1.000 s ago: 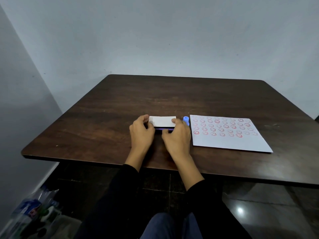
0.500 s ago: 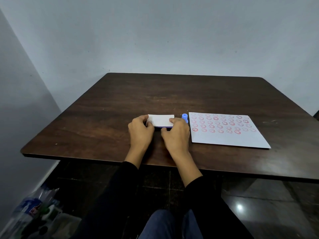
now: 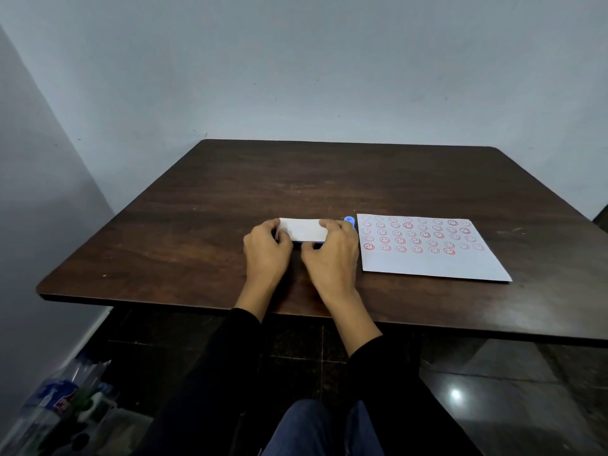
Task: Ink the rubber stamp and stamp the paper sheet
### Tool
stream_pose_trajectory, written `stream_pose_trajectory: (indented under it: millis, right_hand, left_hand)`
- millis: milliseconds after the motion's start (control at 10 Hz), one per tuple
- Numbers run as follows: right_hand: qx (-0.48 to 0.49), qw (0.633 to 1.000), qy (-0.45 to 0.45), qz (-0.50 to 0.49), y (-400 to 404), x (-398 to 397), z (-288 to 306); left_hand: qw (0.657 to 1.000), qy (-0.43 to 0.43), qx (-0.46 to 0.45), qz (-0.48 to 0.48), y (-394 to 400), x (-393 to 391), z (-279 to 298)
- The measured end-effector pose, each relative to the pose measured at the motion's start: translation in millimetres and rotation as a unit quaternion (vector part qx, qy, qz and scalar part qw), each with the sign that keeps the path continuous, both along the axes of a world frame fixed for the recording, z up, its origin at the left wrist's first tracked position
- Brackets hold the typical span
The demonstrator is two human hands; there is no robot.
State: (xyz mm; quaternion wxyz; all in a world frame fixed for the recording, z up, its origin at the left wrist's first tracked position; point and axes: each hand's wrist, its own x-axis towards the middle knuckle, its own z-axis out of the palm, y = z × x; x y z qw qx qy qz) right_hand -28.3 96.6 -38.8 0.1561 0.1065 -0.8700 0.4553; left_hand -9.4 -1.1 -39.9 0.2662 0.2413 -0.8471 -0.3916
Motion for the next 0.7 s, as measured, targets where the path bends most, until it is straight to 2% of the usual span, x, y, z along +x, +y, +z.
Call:
stream_pose_trajectory:
  millis: [100,200,300,400,600,700]
  right_hand:
    - [-0.049,0.995,0.081,-0.023,10.9,3.8,9.7]
    - [0.036,0.994,0.083,-0.067,42.4,-8.3,13.6]
    - [0.185,0.977,-0.013,-0.106,82.0,-22.1,4.1]
    - [0.231,0.966,-0.058,-0.1,98.2,-21.7,-4.3]
    - [0.219,0.972,-0.026,-0.083,98.2,-19.8,-9.2]
    - [0.174,0.98,0.0,-0.098,99.4,-18.8,-9.8]
  left_hand:
    - [1.0,0.006,-0.004,0.002,0.7,-0.4,-0.1]
    - [1.0,0.005,-0.005,-0.002,2.2,-0.1,0.1]
    - [1.0,-0.009,-0.013,-0.022,3.2,-0.9,-1.1]
    - [0.999,-0.023,-0.022,-0.03,3.1,-2.3,-0.8]
    - [0.999,-0.026,-0.012,-0.026,2.5,-1.6,-0.4]
    - [1.0,-0.01,-0.02,-0.01,3.0,-1.9,-2.9]
